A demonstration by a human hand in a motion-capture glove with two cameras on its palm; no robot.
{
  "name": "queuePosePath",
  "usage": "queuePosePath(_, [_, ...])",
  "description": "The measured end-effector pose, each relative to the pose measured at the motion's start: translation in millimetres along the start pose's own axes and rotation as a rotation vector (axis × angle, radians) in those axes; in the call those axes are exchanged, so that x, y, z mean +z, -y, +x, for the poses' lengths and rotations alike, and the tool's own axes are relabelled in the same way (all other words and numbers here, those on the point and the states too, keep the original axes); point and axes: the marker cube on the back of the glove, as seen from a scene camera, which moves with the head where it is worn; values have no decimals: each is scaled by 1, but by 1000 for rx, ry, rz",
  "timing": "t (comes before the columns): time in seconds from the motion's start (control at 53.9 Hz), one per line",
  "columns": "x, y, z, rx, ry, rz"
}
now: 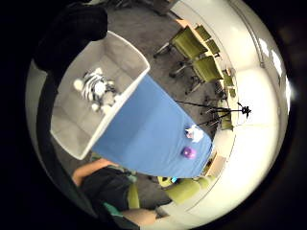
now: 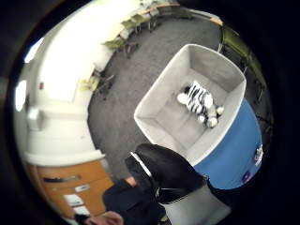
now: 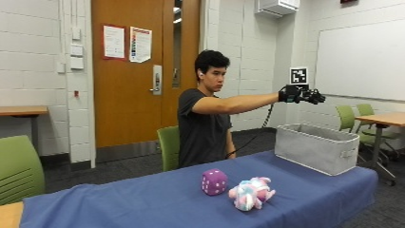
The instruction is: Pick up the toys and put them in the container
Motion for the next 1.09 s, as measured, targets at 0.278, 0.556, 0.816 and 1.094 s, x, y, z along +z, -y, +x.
queuePosePath(0.278, [-19,-56,49,-47,7,44])
queuePosePath(0.556, [-26,-137,195,221,-127,92])
queuePosePath(0.816, [3,-203,303,395,-214,71])
queuePosePath(1.094, [82,-257,380,516,-179,12])
